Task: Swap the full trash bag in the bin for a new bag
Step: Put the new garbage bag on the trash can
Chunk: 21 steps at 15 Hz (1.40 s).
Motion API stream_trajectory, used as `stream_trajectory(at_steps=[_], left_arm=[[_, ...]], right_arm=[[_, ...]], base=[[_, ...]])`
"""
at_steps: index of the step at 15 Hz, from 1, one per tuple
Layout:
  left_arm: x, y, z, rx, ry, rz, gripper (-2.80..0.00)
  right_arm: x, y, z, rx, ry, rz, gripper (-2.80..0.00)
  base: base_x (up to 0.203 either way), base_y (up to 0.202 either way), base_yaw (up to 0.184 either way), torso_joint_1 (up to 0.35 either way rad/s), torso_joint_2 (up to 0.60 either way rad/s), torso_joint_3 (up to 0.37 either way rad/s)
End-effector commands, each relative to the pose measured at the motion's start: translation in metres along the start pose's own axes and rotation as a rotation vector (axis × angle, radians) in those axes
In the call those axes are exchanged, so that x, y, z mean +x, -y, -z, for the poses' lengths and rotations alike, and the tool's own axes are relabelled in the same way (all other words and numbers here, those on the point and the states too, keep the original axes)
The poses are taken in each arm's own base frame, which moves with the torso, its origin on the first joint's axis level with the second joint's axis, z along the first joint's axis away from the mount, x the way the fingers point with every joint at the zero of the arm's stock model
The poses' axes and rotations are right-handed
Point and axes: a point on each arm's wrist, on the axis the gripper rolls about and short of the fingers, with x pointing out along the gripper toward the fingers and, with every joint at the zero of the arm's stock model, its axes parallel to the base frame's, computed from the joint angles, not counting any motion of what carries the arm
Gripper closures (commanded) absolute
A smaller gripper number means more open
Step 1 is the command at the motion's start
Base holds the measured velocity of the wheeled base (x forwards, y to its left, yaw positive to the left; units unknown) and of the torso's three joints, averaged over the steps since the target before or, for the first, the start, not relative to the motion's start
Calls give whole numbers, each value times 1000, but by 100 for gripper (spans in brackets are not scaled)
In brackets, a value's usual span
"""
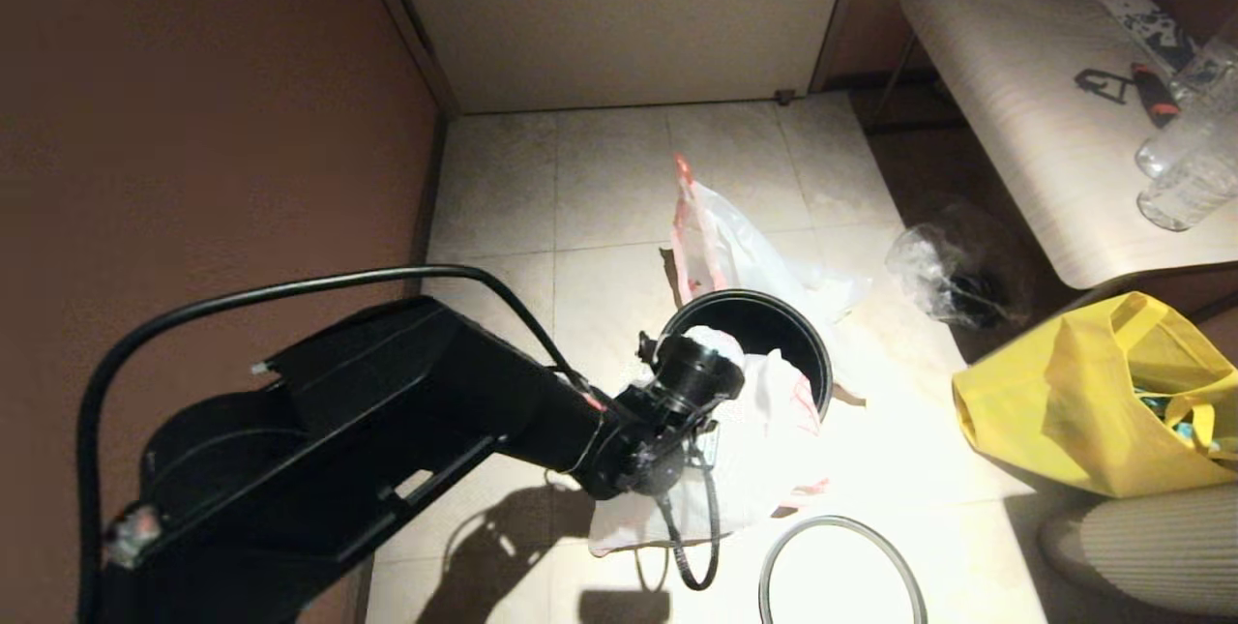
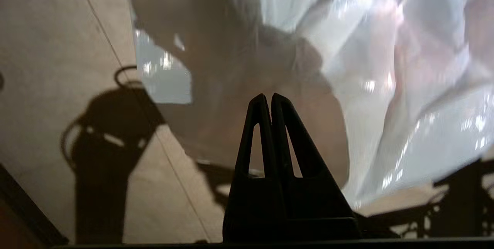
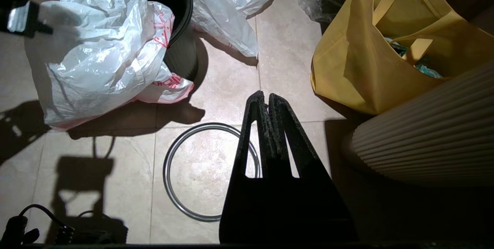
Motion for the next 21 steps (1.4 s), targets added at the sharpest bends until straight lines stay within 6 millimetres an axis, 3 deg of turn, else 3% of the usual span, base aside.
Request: stream_trajectory(at_steps=[1, 3, 6, 7, 10, 14, 21], left_arm=[[-5, -46, 18, -61, -29, -22, 0], [7, -83, 34, -111, -28, -23, 0], [18, -117, 53, -108, -13, 53, 0], [23, -123, 59, -97, -6, 64, -280], [52, -132, 85, -36, 26, 92, -280], [86, -157, 107, 180, 185, 286, -280], [92, -157, 108, 291, 206, 479, -280]], right_arm=[[0, 0, 0, -1, 0, -1, 0], [0, 0, 0, -1, 0, -1, 0], [0, 0, 0, -1, 0, -1, 0], [0, 0, 0, 0, 0, -1, 0], [0, 0, 0, 0, 0, -1, 0], [0, 0, 0, -1, 0, 0, 0], [0, 0, 0, -1, 0, -1, 0]], base=[[0, 0, 0, 0, 0, 0], [0, 0, 0, 0, 0, 0], [0, 0, 0, 0, 0, 0], [0, 0, 0, 0, 0, 0], [0, 0, 0, 0, 0, 0], [0, 0, 0, 0, 0, 0], [0, 0, 0, 0, 0, 0]])
